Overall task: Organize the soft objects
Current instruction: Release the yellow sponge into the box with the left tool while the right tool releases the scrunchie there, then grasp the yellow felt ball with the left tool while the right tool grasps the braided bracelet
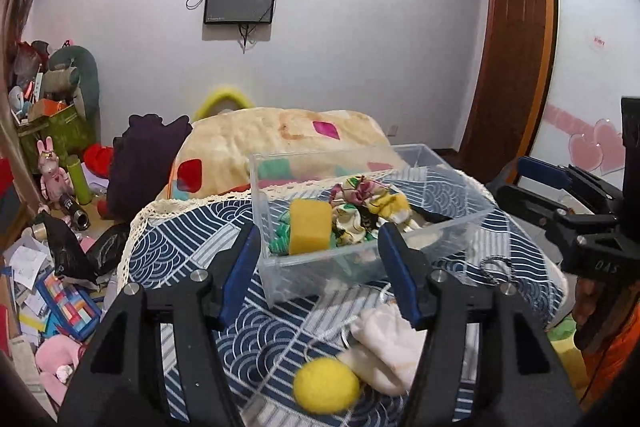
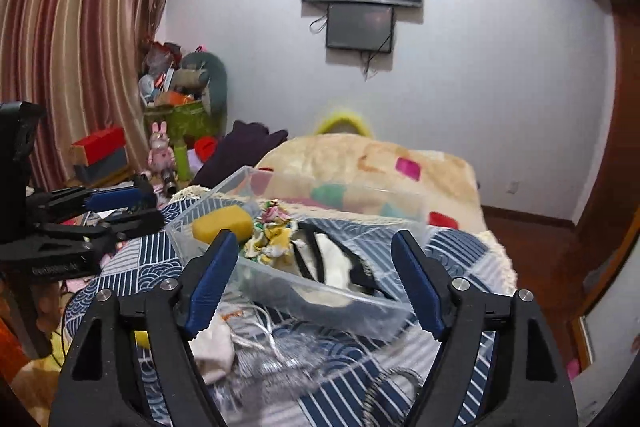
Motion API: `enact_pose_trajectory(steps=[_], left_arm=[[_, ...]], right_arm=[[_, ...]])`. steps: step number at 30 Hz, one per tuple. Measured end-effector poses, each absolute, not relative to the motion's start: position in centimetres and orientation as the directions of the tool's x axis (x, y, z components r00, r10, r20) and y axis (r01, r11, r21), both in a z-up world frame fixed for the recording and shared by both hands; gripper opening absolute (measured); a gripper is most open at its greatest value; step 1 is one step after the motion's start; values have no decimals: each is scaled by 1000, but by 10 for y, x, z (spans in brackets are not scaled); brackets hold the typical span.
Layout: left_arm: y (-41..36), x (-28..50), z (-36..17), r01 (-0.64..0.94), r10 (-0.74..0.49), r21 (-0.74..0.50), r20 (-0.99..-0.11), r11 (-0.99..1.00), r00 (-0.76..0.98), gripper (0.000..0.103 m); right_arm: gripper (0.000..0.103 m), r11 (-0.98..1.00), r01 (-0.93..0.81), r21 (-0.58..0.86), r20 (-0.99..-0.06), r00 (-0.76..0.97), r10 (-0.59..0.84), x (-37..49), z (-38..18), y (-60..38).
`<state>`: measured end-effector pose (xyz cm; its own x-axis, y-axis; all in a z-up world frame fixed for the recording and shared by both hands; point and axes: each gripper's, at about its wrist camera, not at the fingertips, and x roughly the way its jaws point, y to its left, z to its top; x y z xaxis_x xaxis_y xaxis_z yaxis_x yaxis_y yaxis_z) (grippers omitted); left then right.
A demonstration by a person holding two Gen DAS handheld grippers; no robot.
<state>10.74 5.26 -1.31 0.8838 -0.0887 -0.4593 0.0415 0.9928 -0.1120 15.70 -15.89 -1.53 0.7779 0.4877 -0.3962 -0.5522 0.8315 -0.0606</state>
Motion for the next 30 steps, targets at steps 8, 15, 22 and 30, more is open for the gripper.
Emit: enact_pose_trajectory(steps=[8, 15, 22, 30], left_arm=[[42, 82, -34, 19, -53, -75, -478, 997, 877, 61], [49, 75, -70, -14, -61, -131, -546, 991, 835, 61], [50, 69, -95, -32, -55, -135, -591, 990, 805, 61], [50, 71, -112, 2, -123, -195, -612, 981, 781, 54]], right_arm=[[82, 881, -471, -51, -414, 812, 410, 145, -38, -193], [82, 907, -422, -23, -515, 782, 351, 150, -76, -209], [81, 911, -412, 14, -585, 736, 341, 156, -102, -217], [32, 904, -427, 16, -615, 709, 346, 152, -114, -215]])
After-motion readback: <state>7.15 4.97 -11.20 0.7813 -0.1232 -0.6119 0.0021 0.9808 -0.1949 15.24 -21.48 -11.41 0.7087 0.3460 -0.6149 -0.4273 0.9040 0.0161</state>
